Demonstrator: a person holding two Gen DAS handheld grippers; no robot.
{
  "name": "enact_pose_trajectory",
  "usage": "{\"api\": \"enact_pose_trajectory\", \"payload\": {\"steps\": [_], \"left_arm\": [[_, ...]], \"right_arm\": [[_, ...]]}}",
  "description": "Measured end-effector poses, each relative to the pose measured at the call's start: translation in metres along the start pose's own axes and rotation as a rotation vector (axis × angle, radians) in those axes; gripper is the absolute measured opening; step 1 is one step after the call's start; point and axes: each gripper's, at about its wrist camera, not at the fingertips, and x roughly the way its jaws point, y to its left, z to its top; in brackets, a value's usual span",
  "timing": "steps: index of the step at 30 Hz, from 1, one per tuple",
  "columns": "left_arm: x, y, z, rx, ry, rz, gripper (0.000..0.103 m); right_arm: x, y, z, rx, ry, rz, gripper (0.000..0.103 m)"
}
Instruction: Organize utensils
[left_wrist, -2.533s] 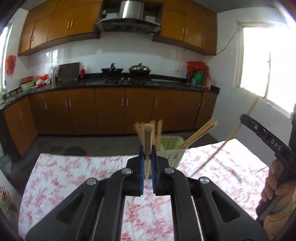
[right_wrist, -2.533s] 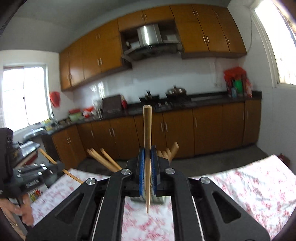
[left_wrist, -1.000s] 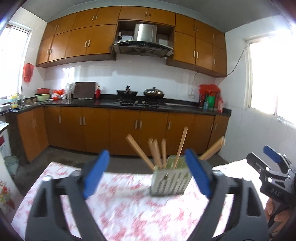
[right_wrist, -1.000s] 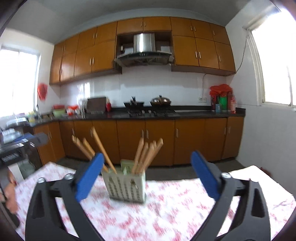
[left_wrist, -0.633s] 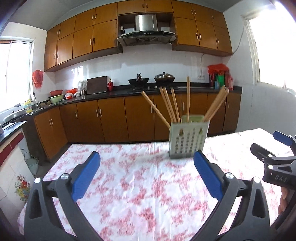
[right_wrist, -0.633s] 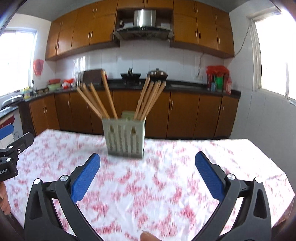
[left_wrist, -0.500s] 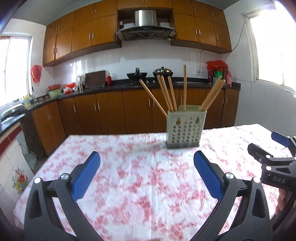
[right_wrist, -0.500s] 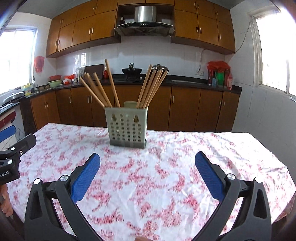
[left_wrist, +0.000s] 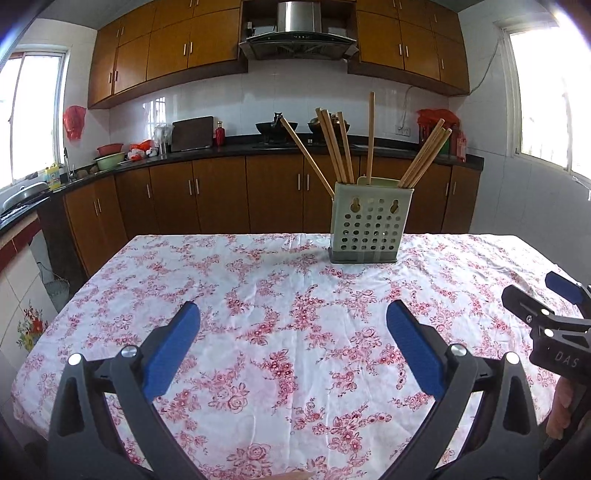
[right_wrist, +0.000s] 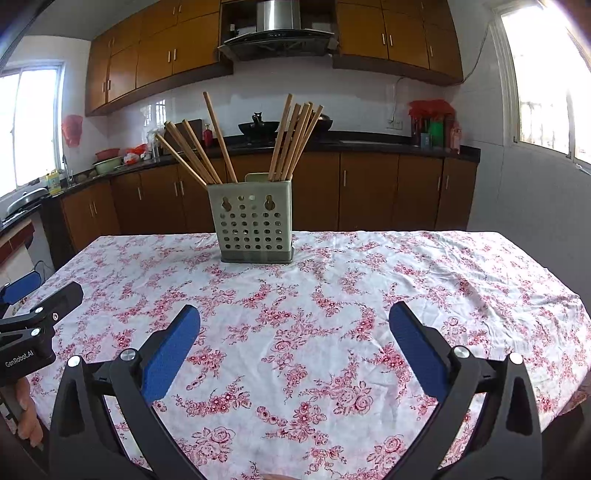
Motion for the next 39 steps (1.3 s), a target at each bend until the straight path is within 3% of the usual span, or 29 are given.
{"api": "enact_pose_trajectory", "payload": {"steps": [39], "left_arm": [[-0.009, -0.011, -0.001, 0.001, -0.023, -0.024, 0.099]], "right_arm": [[-0.006, -0.005, 0.001, 0.013, -0.014, -0.013, 0.101]]}}
